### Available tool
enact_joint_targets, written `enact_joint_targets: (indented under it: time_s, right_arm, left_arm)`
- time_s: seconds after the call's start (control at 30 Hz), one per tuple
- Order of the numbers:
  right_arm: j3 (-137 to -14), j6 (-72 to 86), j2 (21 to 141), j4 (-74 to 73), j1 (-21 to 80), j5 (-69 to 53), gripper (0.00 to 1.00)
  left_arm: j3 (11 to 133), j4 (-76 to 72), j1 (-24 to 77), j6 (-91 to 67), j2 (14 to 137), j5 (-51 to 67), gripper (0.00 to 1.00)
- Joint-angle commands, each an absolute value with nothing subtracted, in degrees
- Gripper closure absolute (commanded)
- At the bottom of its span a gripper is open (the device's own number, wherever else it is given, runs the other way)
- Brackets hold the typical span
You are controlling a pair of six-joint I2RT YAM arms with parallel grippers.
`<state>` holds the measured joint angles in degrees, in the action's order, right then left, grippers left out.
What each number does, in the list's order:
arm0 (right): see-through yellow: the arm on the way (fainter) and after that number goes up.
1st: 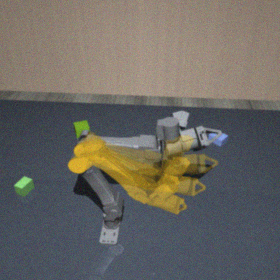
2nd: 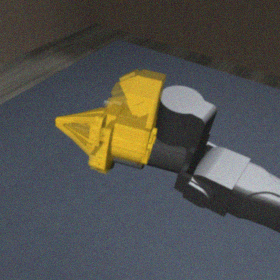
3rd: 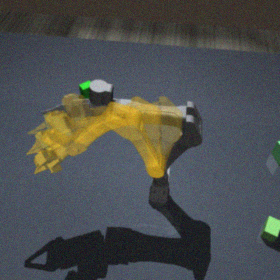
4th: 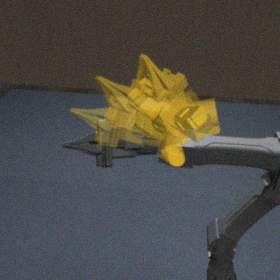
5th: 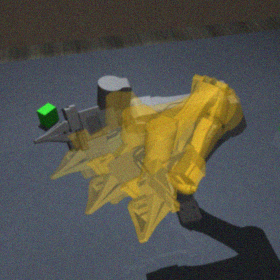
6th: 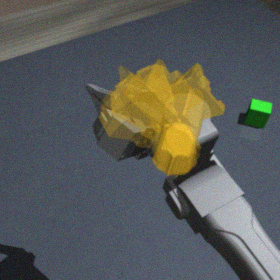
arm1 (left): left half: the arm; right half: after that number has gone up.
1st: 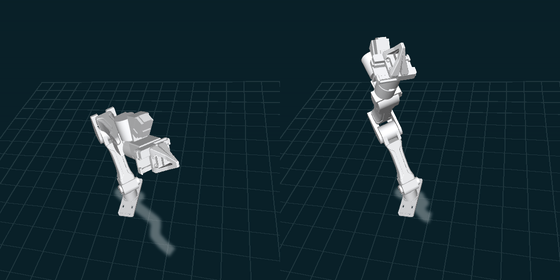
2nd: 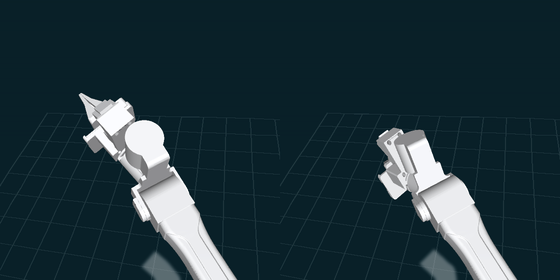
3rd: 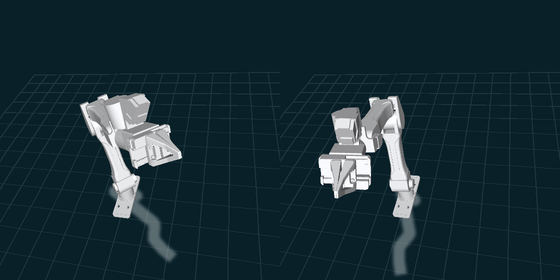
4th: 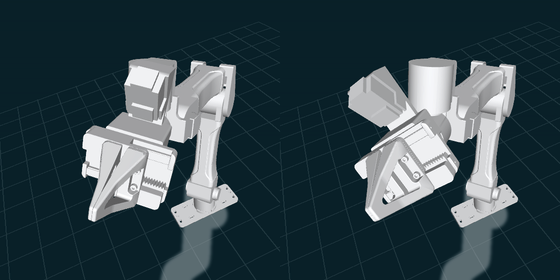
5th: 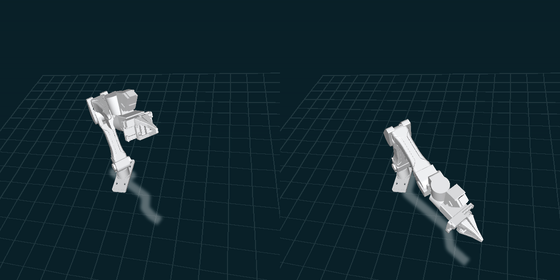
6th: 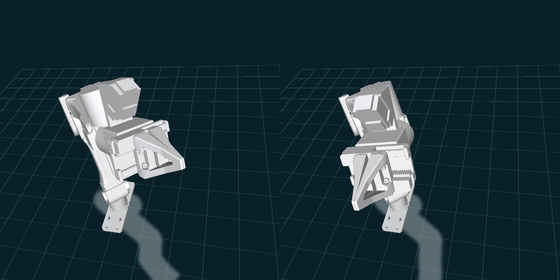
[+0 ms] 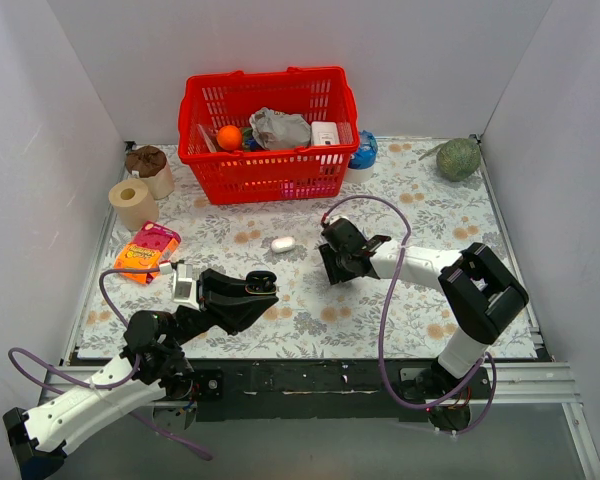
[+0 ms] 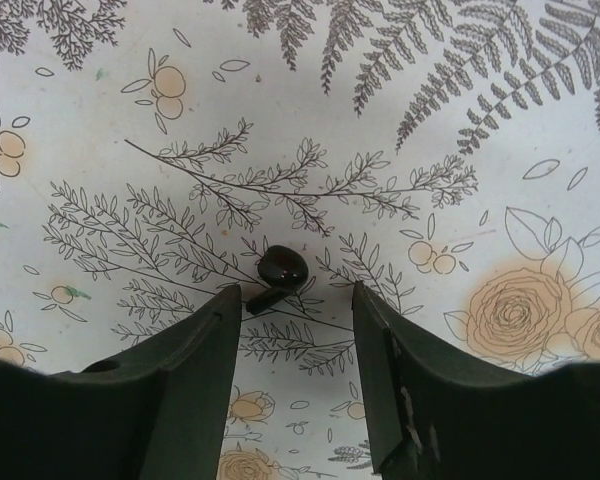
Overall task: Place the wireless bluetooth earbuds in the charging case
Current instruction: Pick up the earbud from the center of the board.
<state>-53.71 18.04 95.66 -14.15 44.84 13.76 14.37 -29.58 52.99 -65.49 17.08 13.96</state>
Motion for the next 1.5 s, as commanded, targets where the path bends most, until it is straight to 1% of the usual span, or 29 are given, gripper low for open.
enact_joint_targets:
  time_s: [0.0,0.37,0.6,0.77,0.93,1.07,1.1,1.17,1.2,1.47]
  right_arm:
    - [-55.37,27.23,93.43,-17.14,44.38,12.48,0.45]
    - [-54.14,38.66,97.20,-16.35,44.12,11.17,0.51]
    - [-54.41,40.78,100.37,-16.79,44.12,10.02,0.63]
    - [-54.23,40.69,101.77,-17.23,44.12,10.63,0.66]
    - [-53.35,39.03,102.04,-17.40,44.12,10.81,0.73]
    - [-52.56,36.92,101.69,-17.58,44.12,11.42,0.82]
    - [-52.56,36.48,101.52,-17.67,44.12,11.51,0.88]
    - [-52.38,35.25,100.47,-17.67,44.12,12.30,0.94]
    - [-52.21,34.90,99.76,-17.49,44.03,12.74,0.99]
    - [-53.26,29.63,87.56,-15.12,44.12,18.71,0.99]
  left_arm:
    - [14.85,-30.06,52.91,-65.66,16.61,13.89,1.00]
    - [14.59,-29.36,52.91,-65.92,15.38,13.45,1.00]
    - [14.68,-28.21,52.91,-65.66,14.77,12.57,1.00]
    - [14.50,-27.95,52.91,-65.83,14.15,12.22,1.00]
    - [14.68,-26.81,52.91,-65.66,13.19,11.95,1.00]
    - [14.68,-26.28,52.91,-65.74,12.92,11.87,1.00]
    - [14.68,-26.19,52.91,-65.74,12.83,11.87,1.00]
    - [14.68,-26.10,52.91,-65.83,12.92,11.87,1.00]
    - [14.68,-26.10,52.91,-65.83,12.92,11.87,1.00]
    - [15.20,-27.60,52.91,-65.57,14.32,11.78,1.00]
